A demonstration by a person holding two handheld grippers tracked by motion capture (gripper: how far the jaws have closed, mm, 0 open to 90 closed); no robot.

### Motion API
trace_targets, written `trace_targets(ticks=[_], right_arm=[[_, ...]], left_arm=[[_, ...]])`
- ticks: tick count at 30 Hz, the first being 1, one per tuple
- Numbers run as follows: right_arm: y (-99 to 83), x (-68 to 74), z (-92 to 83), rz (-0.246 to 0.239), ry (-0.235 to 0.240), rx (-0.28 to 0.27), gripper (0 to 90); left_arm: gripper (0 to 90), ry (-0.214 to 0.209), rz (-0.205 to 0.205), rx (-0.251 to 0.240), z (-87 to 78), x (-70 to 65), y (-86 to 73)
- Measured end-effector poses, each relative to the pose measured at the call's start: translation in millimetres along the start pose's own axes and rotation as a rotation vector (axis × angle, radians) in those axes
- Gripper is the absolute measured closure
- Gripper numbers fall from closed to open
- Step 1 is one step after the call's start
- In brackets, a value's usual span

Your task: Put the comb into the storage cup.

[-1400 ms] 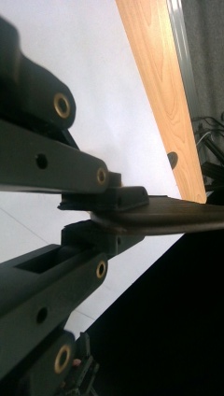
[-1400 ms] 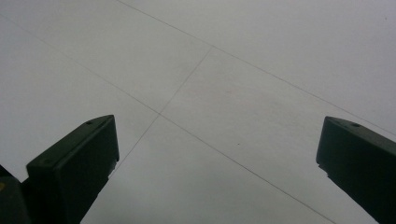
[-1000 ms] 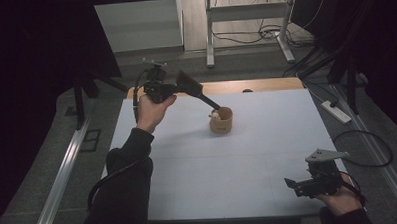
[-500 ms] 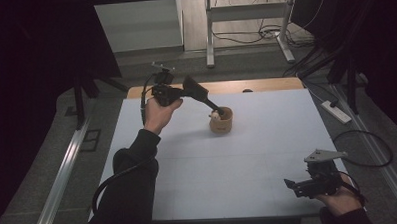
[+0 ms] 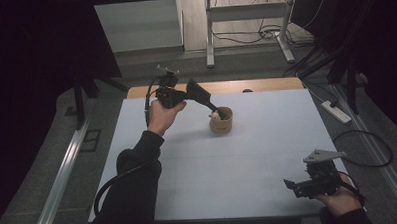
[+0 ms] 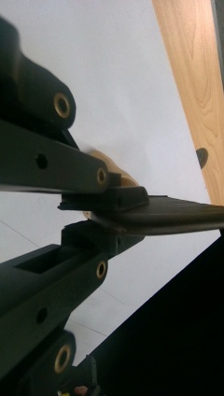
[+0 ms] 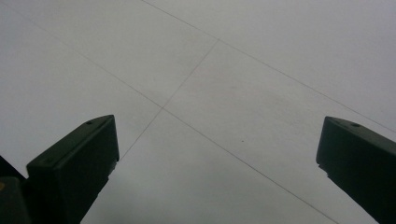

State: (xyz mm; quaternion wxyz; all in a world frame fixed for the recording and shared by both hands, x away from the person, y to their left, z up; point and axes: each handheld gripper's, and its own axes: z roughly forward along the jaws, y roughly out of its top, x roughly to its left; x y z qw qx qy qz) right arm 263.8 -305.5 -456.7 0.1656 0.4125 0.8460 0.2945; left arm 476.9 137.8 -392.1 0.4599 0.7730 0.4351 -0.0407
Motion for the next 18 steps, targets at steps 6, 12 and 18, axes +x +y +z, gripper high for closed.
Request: trace_targets(ticks=[6,12,18], right_arm=[[0.1,0.3,0.3,-0.003,0.002,0.003,0.0],[0.3,0.6,0.7,-0.006,0.006,0.007,0.0],[0.5,0.9,1.2,-0.009,0.007,0.014,0.0]], left_arm=[[82.4,-0.001,0.0,0.007,3.6,-0.1,-0.8],[82.4,-0.002,-0.003,0.01,7.7,0.6,-2.4],[82.4,-0.001,-0.011,0.013,10.9,2.4,-4.5]])
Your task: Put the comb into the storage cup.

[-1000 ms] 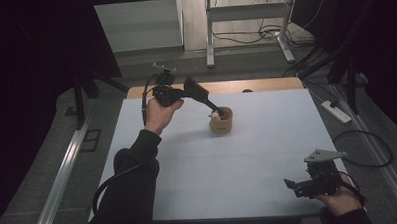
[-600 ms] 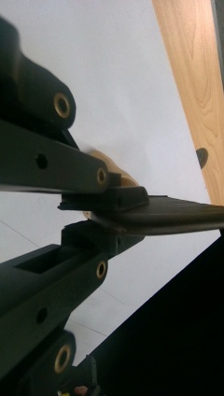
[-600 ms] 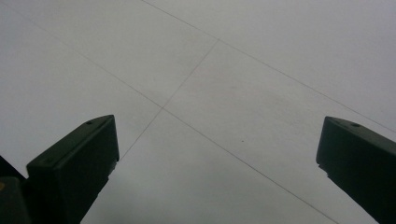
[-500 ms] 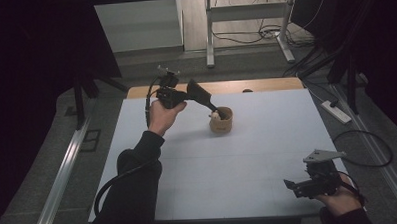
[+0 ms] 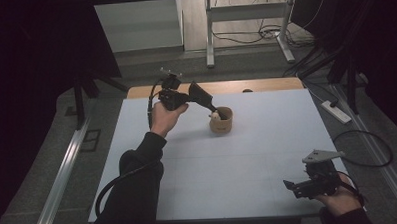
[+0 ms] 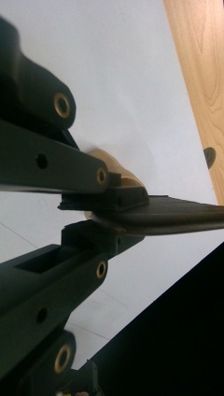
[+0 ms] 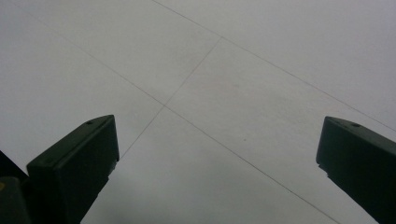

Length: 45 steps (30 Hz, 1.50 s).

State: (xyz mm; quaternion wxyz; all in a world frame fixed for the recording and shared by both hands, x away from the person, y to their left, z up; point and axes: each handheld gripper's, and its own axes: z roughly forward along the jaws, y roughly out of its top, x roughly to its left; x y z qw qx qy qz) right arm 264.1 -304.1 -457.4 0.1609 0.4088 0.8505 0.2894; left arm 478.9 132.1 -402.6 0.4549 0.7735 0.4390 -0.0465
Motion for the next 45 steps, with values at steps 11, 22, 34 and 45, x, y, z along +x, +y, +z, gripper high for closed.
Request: trace_targets(ticks=[11,22,34,45], right_arm=[[0.1,0.0,0.4,-0.001,0.001,0.005,0.0],[0.2,0.0,0.6,-0.002,0.001,0.006,0.0],[0.2,0.3,1.1,-0.006,-0.001,0.007,0.0],[0.3,0.3,1.0,-0.008,0.001,0.008,0.0]], left_arm=[[82.4,0.002,-0.013,0.005,7.2,3.5,-4.6],[82.3,-0.01,-0.035,-0.008,14.6,6.6,-10.7],[77.9,-0.019,-0.058,-0.037,15.2,12.9,-19.3],[58.6,0.022,-0.015,-0.08,14.3,12.2,-22.0]])
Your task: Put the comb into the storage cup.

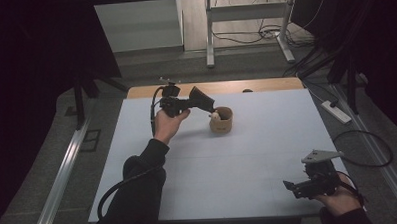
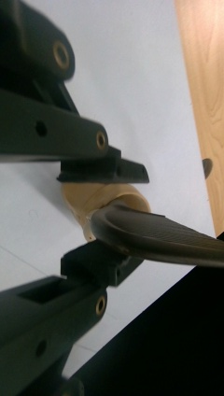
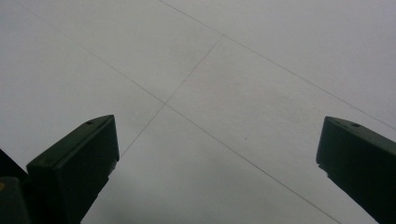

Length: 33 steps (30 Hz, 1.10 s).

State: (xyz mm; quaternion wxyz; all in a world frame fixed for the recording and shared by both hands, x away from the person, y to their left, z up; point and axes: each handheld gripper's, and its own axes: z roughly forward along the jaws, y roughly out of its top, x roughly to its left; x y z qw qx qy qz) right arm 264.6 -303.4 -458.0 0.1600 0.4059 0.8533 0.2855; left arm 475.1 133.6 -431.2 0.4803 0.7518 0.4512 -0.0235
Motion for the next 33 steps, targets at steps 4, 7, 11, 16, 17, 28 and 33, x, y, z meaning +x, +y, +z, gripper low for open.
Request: trace_targets(ticks=[4,7,11,16,17,28,33], right_arm=[[0.0,0.1,0.0,0.0,-0.001,0.0,0.0],[0.0,0.1,-0.1,0.0,-0.001,0.0,0.0],[0.0,0.1,0.0,-0.001,-0.001,0.0,0.0],[0.0,0.1,0.0,-0.001,-0.001,0.0,0.0],[0.0,0.1,0.0,-0.001,-0.001,0.0,0.0],[0.1,0.3,0.0,-0.001,-0.002,0.0,0.0],[0.1,0.4,0.0,-0.002,-0.003,0.0,0.0]], left_arm=[[48.1,0.033,0.048,-0.018,-1.2,-2.3,0.5],[41.3,0.053,0.078,-0.028,-1.8,-4.3,0.7],[32.9,0.087,0.122,-0.039,-2.3,-6.7,0.2],[20.3,0.131,0.173,-0.061,-4.8,-10.0,-0.4],[18.1,0.133,0.179,-0.066,-5.6,-10.5,-0.5],[4.4,0.176,0.242,-0.056,-11.3,-12.1,-6.5],[2.6,0.174,0.249,-0.055,-11.7,-10.1,-10.8]])
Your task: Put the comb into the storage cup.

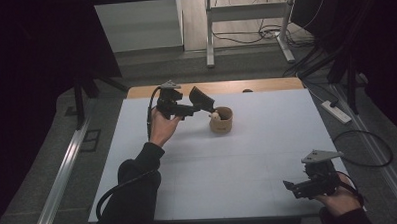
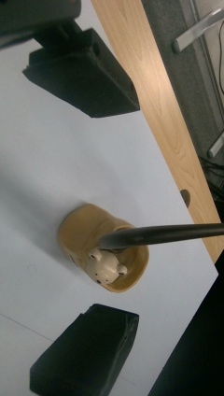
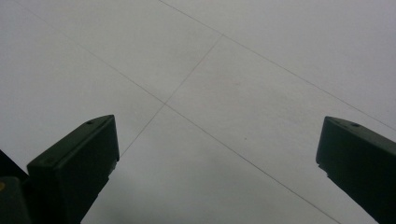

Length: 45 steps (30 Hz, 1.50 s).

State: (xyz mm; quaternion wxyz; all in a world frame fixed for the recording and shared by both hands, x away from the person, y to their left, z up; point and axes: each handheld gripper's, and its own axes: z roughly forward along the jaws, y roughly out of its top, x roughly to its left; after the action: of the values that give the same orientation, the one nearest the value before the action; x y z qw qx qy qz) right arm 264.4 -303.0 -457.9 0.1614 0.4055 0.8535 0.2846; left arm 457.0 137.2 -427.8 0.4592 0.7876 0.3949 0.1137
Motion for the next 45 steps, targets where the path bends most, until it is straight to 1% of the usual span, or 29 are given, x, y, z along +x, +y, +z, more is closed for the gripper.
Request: trace_targets(ticks=[6,13,17,22,24,30,32,38,43,45], right_arm=[[0.0,0.0,-0.1,0.0,-0.001,-0.002,0.0],[-0.1,0.3,-0.5,-0.001,-0.004,-0.005,0.0],[-0.1,0.6,-0.8,0.0,-0.006,-0.007,0.0],[-0.3,1.1,-1.5,-0.001,-0.009,-0.014,0.0],[-0.3,1.2,-1.5,-0.002,-0.008,-0.014,0.0],[-0.4,1.4,-2.2,-0.004,-0.01,-0.024,0.0],[-0.5,1.7,-2.8,-0.008,-0.012,-0.03,0.0],[-0.6,1.8,-4.5,-0.006,-0.015,-0.049,0.0],[-1.2,1.4,-7.5,-0.007,-0.036,-0.093,0.0],[-1.4,0.9,-7.1,-0.004,-0.036,-0.091,0.0]], left_arm=[[0.0,-0.009,0.004,-0.012,-3.6,-0.2,-3.2],[0.0,-0.009,0.034,-0.019,-8.4,-2.8,-7.9],[0.0,0.0,0.052,-0.021,-10.7,-4.7,-9.8],[0.0,-0.017,0.052,-0.035,-13.1,-5.9,-11.5],[0.0,-0.017,0.055,-0.035,-13.5,-7.1,-12.3],[0.0,-0.034,0.081,-0.035,-13.9,-8.2,-15.1],[0.0,-0.044,0.078,-0.034,-13.8,-8.3,-16.2],[0.0,-0.051,0.081,-0.035,-14.2,-9.7,-19.6],[0.0,-0.053,0.073,-0.047,-15.3,-10.9,-23.3],[0.0,-0.056,0.073,-0.05,-15.5,-11.1,-25.0]])
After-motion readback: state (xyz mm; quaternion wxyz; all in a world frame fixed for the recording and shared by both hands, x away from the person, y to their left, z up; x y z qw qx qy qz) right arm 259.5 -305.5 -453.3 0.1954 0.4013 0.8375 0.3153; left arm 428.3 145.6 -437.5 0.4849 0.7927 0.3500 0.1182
